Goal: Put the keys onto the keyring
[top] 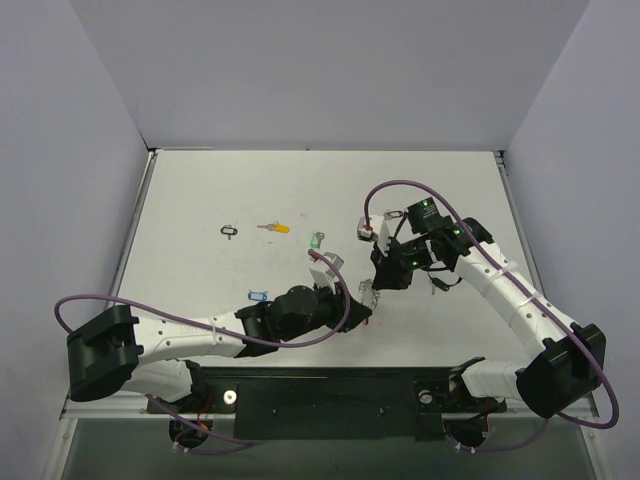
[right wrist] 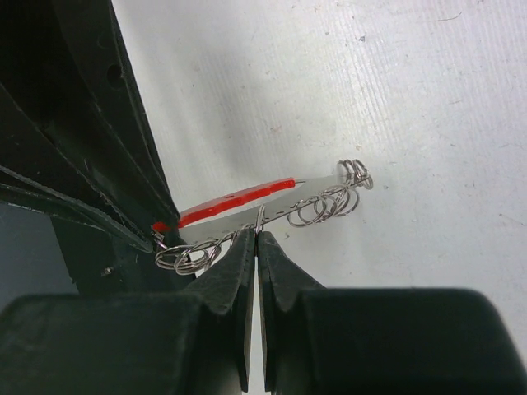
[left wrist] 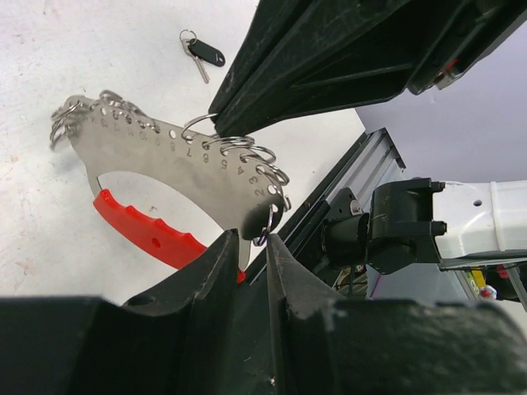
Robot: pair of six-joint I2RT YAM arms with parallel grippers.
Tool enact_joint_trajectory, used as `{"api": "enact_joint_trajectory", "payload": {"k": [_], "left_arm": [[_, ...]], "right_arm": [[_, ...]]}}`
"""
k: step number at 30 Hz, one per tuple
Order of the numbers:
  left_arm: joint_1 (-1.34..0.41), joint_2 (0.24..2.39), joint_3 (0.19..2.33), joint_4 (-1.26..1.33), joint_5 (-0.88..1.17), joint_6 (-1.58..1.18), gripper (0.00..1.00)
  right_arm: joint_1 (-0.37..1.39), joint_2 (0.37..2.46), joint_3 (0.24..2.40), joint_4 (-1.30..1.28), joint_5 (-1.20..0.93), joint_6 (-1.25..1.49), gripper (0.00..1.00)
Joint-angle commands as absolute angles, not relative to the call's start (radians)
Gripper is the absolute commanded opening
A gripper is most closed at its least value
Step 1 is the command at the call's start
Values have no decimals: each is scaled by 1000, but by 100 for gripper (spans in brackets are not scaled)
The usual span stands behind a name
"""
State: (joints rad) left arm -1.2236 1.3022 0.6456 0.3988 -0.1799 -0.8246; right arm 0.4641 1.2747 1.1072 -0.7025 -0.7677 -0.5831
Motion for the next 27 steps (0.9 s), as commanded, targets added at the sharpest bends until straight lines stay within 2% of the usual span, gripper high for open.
{"api": "enact_joint_trajectory", "payload": {"k": [1,4,8,14,20,27], "left_arm": [[-1229,1310,701,410,-189,-805,25],[-1227,1310,701,410,-178,-807,18],[-1223,1310,690,437,-150,-805,0],[-1181,1276,609,561,-94,-908,0],[-1095,1232,471,742,-37,-1162,0],[-1008,1249,411,863,63,-1405,0]], "right_arm": [[459,1292,1108,-712,-811,-577,0],[459,1293,1103,-712,-811,-578,0],[459,1296,1104,-715,-813,-580,0],[459,1299,1103,-718,-813,-589,0],[462,1315,1100,-719,-819,-595,0],[482,1333,1114,-716,-808,-583,0]]}}
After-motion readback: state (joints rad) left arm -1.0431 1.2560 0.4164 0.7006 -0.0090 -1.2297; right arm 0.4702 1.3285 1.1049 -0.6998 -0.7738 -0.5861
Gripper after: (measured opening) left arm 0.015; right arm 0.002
